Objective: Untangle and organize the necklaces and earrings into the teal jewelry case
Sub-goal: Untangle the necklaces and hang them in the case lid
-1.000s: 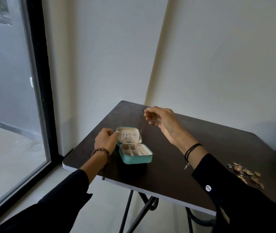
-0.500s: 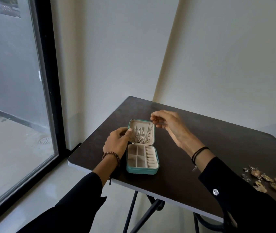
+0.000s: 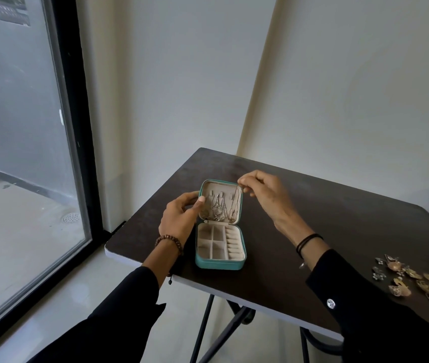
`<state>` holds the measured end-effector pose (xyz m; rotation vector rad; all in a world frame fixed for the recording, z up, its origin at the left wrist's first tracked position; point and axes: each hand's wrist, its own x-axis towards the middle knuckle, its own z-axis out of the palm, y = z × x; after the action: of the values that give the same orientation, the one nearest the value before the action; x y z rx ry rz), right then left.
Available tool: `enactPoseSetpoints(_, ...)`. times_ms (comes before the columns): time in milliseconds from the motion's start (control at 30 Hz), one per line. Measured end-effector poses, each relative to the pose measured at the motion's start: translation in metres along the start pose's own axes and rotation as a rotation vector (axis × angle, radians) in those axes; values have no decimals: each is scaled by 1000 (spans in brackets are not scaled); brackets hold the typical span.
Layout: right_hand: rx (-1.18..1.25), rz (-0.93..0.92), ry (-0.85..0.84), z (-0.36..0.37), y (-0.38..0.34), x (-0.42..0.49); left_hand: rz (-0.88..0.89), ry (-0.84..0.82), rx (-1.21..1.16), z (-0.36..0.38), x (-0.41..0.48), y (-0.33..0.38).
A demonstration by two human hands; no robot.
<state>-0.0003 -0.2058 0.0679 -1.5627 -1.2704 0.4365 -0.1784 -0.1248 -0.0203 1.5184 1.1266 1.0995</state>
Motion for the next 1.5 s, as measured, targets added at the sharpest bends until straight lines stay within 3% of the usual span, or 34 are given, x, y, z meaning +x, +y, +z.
enactPoseSetpoints(367,-373,-292,-12,-9,9,-1,50,-31,-80,0,5,-6)
enactPoseSetpoints(467,-580,-388,-18,-9,15,-4,57,-35,-99,-1,6,-6)
enactPoseSetpoints(733,-912,-670,170,7,23,-9,76,-37,-140,-1,5,-5)
enactPoseSetpoints(1500,-955,-701,419,20,31,-9,114,-21,-102,-3,2,-2)
